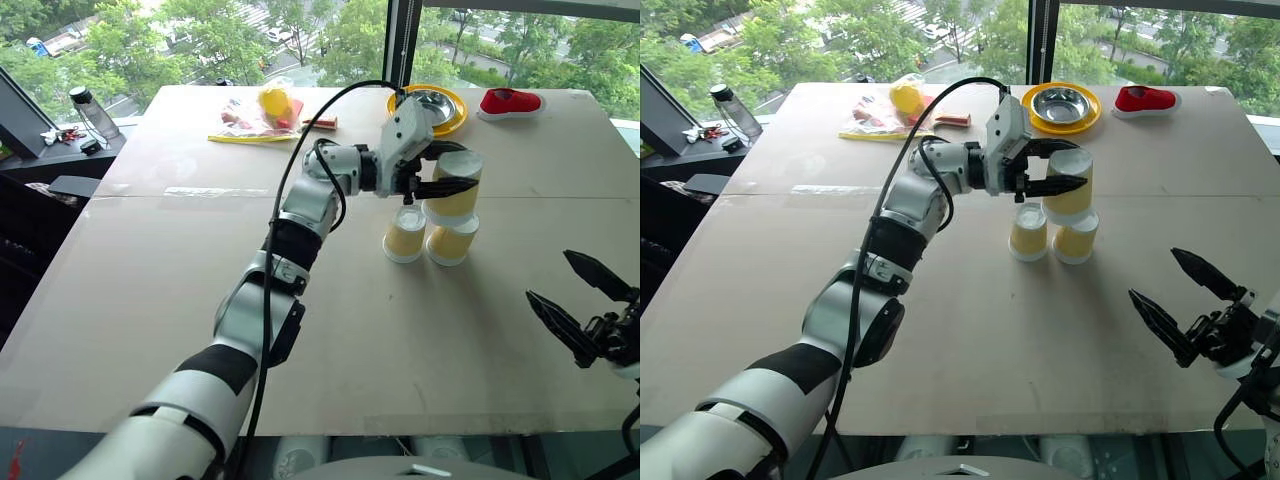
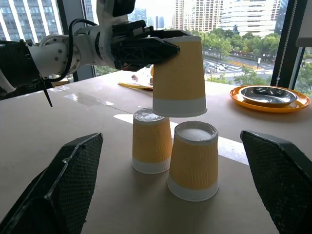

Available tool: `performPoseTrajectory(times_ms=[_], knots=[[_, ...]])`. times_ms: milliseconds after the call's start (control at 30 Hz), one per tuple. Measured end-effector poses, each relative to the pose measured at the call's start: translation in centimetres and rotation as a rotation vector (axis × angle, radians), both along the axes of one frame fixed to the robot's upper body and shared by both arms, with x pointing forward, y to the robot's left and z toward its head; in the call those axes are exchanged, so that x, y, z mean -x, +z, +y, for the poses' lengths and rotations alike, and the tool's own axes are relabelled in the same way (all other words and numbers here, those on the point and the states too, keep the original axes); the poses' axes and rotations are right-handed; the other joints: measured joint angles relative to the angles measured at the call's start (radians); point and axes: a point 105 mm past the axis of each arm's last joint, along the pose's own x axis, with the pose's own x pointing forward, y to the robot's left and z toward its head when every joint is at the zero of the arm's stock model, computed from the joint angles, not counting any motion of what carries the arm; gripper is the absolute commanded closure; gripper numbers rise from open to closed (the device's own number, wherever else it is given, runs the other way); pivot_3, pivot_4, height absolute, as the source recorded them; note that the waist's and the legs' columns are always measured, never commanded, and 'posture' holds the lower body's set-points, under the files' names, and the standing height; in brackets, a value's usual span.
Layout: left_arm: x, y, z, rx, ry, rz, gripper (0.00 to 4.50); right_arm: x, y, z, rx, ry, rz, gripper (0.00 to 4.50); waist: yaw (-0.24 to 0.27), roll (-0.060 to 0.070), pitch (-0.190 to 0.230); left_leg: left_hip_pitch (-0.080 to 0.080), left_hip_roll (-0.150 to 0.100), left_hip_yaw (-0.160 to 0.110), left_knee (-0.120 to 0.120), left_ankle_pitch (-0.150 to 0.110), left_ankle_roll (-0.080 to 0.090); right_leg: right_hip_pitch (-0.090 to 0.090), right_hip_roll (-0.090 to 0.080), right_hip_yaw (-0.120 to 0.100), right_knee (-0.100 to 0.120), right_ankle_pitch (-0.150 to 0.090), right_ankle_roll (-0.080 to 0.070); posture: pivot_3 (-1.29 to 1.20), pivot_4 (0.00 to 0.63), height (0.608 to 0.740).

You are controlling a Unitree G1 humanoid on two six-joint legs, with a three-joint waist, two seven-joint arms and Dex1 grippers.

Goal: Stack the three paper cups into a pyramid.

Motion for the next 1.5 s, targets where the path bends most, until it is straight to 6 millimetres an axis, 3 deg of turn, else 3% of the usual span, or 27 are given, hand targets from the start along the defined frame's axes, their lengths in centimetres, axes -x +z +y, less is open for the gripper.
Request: performPoseTrajectory(times_ms=[400, 433, 467, 533, 733, 867, 1000, 1100, 1167, 1200, 1267, 1333, 1400, 1500], knots=[[-0.3, -1.0, 0.1, -0.065, 0.017, 0.011, 2.13, 0.2, 0.3, 0.1, -0.015, 0.023, -0.019, 0.0, 0.0, 0.0, 0.0, 0.0, 0.0, 0.0, 0.0, 0.0, 0.0, 0.0, 0.0, 0.0, 0.0, 0.0, 0.0, 0.0, 0.15, 0.74], [-0.3, -1.0, 0.2, -0.067, 0.015, 0.014, 1.14, 0.2, 0.3, 0.2, -0.015, 0.024, -0.02, 0.0, 0.0, 0.0, 0.0, 0.0, 0.0, 0.0, 0.0, 0.0, 0.0, 0.0, 0.0, 0.0, 0.0, 0.0, 0.0, 0.0, 0.15, 0.74], [-0.3, -1.1, 0.2, -0.068, 0.014, 0.018, 0.93, 0.1, 0.4, 0.2, -0.015, 0.024, -0.022, 0.0, 0.0, 0.0, 0.0, 0.0, 0.0, 0.0, 0.0, 0.0, 0.0, 0.0, 0.0, 0.0, 0.0, 0.0, 0.0, 0.0, 0.15, 0.74], [-0.3, -1.4, 0.3, -0.073, 0.015, 0.032, 0.09, 0.1, 0.5, 0.2, -0.015, 0.026, -0.028, 0.0, 0.0, 0.0, 0.0, 0.0, 0.0, 0.0, 0.0, 0.0, 0.0, 0.0, 0.0, 0.0, 0.0, 0.0, 0.0, 0.0, 0.15, 0.74], [-0.5, -1.2, 0.4, -0.048, 0.032, 0.037, 0.09, 0.0, 0.7, 0.3, -0.015, 0.029, -0.037, 0.0, 0.0, 0.0, 0.0, 0.0, 0.0, 0.0, 0.0, 0.0, 0.0, 0.0, 0.0, 0.0, 0.0, 0.0, 0.0, 0.0, 0.15, 0.74], [0.1, 1.6, 0.5, 0.066, 0.021, -0.019, 0.09, -0.1, 0.7, 0.3, -0.015, 0.033, -0.038, 0.0, 0.001, 0.0, 0.0, 0.0, 0.0, 0.0, 0.0, 0.0, 0.0, 0.0, 0.0, 0.0, 0.0, 0.0, 0.0, 0.0, 0.15, 0.74], [1.7, 6.4, 2.0, 0.243, -0.019, -0.125, 0.09, -0.1, 0.0, 0.5, -0.02, 0.051, -0.014, 0.0, -0.002, 0.0, 0.0, 0.0, 0.001, 0.0, 0.0, 0.001, -0.002, 0.0, 0.0, 0.0, 0.001, 0.0, 0.0, 0.0, 0.15, 0.74], [3.1, 10.2, 4.7, 0.369, -0.023, -0.146, 0.09, -0.3, -1.6, 0.4, -0.008, 0.076, 0.041, 0.0, -0.003, 0.001, 0.0, 0.001, 0.001, 0.0, 0.0, 0.001, -0.002, 0.0, 0.0, 0.001, 0.001, 0.0, 0.0, 0.0, 0.15, 0.74], [3.6, 10.9, 7.4, 0.383, 0.035, -0.139, 0.09, -0.5, -2.8, 0.2, 0.005, 0.093, 0.081, 0.0, -0.006, 0.004, -0.002, 0.003, 0.002, 0.001, 0.0, 0.001, -0.002, 0.001, 0.0, 0.002, 0.001, 0.0, 0.0, 0.0, 0.15, 0.74], [3.5, 9.8, 8.6, 0.349, 0.083, -0.124, 0.09, -0.7, -3.1, 0.3, 0.012, 0.106, 0.087, 0.0, -0.009, 0.006, -0.003, 0.004, 0.002, 0.002, -0.001, 0.001, -0.002, 0.001, 0.0, 0.004, 0.001, 0.0, 0.0, 0.0, 0.15, 0.74], [3.3, 5.5, 11.7, 0.212, 0.219, -0.059, 0.09, -1.0, -3.9, 0.0, 0.028, 0.115, 0.106, 0.0, -0.02, 0.01, -0.005, 0.01, 0.002, 0.004, -0.004, 0.001, -0.002, 0.004, 0.001, 0.007, 0.001, 0.0, 0.0, 0.0, 0.15, 0.74], [3.0, -0.2, 14.8, 0.106, 0.38, 0.098, 0.09, -1.4, -5.2, -0.3, 0.065, 0.106, 0.141, 0.0, -0.02, 0.008, -0.003, 0.01, 0.005, 0.003, -0.004, 0.0, 0.0, 0.004, 0.003, 0.006, 0.002, 0.0, 0.0, 0.0, 0.15, 0.74], [4.3, -5.4, 17.5, 0.019, 0.524, 0.236, 0.09, -1.9, -6.6, -0.8, 0.113, 0.087, 0.178, 0.0, -0.02, 0.007, -0.002, 0.009, 0.007, 0.003, -0.004, 0.0, 0.0, 0.003, 0.002, 0.007, 0.002, 0.0, -0.001, 0.0, 0.15, 0.74], [7.3, -10.0, 20.3, -0.03, 0.689, 0.358, 0.09, -2.1, -8.5, -1.6, 0.143, 0.071, 0.239, 0.0, -0.011, 0.005, -0.002, 0.007, 0.006, 0.003, -0.003, 0.0, 0.0, 0.003, -0.001, 0.008, 0.001, 0.0, -0.001, 0.0, 0.15, 0.74]])
